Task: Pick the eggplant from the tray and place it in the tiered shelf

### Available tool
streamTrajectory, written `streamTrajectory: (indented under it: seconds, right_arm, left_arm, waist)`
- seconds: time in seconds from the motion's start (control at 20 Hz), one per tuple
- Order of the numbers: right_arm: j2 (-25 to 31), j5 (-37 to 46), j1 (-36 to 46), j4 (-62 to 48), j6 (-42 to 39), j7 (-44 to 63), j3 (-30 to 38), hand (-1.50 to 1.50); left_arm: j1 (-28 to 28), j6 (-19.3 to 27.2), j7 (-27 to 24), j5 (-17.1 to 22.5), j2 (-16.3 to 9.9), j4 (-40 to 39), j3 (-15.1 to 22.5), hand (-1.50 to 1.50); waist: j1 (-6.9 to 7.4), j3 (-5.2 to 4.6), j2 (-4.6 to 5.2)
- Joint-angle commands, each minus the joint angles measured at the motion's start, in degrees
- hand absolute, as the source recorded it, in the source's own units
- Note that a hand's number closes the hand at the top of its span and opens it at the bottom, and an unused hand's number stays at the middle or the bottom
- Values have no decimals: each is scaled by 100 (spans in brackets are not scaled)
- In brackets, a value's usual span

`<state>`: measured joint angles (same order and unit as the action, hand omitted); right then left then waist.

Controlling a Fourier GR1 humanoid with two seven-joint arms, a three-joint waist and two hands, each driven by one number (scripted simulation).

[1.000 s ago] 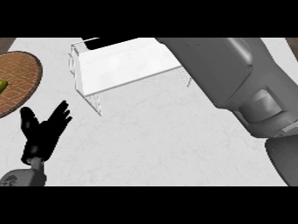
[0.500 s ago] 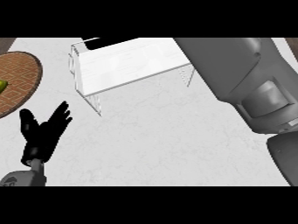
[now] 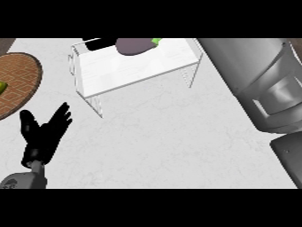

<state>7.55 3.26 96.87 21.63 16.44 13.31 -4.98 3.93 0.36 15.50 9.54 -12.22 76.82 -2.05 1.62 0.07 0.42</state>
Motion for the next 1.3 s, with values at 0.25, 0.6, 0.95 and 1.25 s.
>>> streamTrajectory:
  seconds: [0.25, 0.6, 0.95, 1.25]
  right_arm:
    - [291, -503, -79, 197, 785, -147, 871, -150]
    - [1162, -346, -89, 16, 1262, 132, 1052, -150]
    - [2073, -812, -841, 175, 458, -188, 1619, -150]
    - [2404, -1031, -1280, 539, -429, -105, 1737, -150]
  left_arm:
    - [114, 26, 83, -31, -49, -102, -102, 0]
    - [129, 72, 322, 34, 25, 54, -104, 0]
    - [-289, 72, -25, -137, 220, 180, 91, 0]
    - [-67, 97, 123, -111, 117, 80, -86, 0]
  waist:
    - [-66, -12, -7]
    - [-127, -9, -28]
    - [-91, -5, -18]
    - [-132, -6, -36]
